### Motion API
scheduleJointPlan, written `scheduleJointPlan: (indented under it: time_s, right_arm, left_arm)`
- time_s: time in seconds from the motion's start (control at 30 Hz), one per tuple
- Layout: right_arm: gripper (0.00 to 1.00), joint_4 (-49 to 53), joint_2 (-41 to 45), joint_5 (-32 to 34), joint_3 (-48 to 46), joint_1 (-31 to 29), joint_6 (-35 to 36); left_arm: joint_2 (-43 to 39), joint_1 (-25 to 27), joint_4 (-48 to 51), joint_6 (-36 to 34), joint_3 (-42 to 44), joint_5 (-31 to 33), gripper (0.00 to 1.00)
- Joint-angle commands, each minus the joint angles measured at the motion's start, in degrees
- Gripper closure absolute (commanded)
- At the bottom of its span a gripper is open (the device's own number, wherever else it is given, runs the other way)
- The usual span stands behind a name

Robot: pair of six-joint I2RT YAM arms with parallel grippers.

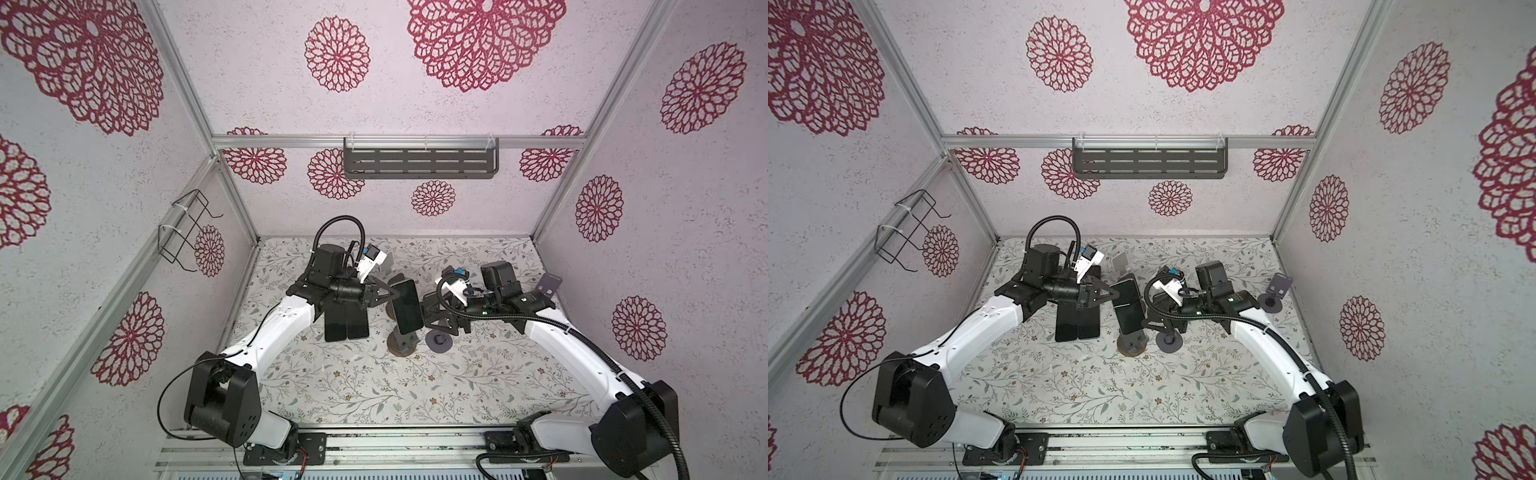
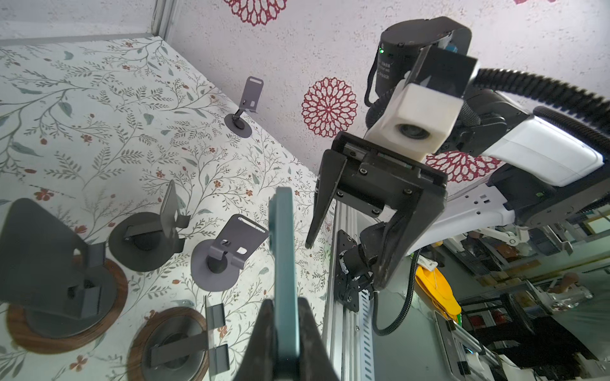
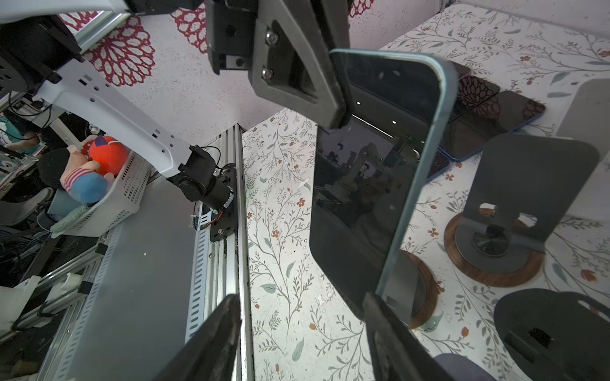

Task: Remove the phone from the phone stand
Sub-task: 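Grasp the black phone with the left gripper while the right gripper closes on it too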

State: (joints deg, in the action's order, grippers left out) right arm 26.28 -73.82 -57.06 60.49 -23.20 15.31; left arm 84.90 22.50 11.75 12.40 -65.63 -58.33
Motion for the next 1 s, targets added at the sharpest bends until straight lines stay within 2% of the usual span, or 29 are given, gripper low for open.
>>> scheduleJointPlan:
  time_s: [0.0,0.2,0.4,0.57,0.73,0.97]
  right_arm:
    - [0.37,-1.6,-0.9,-1.9,0.5,-0.1,2.1]
    - [0.34,-2.9,-2.1,-1.4,0.7,0.2,1.8]
    - [0.35,-5.1,-2.9,-4.7,0.8,0.5,1.0]
    - [0.42,-5.8,-2.6,-7.1,0.7,1.3,0.7]
    - [0.57,-6.4,-3.5,-9.1,0.7,1.3,-0.1]
    - [0.68,-8.7,-4.7,-11.4,0.3,1.3,-1.5]
  left_arm:
    - [-0.4,1.1,-6.0,0.5,-0.6,-3.5,1.00]
    - [-1.4,1.9,-5.8,-1.3,0.4,-4.3,1.00]
    - [-1.7,2.3,-5.2,-3.7,0.8,-6.3,1.00]
    - [-1.1,2.3,-3.7,-6.2,0.7,-6.9,1.00]
    - [-0.3,2.3,-3.7,-6.6,0.1,-7.6,1.00]
    - [0.3,2.5,-4.4,-6.8,-0.5,-8.0,1.00]
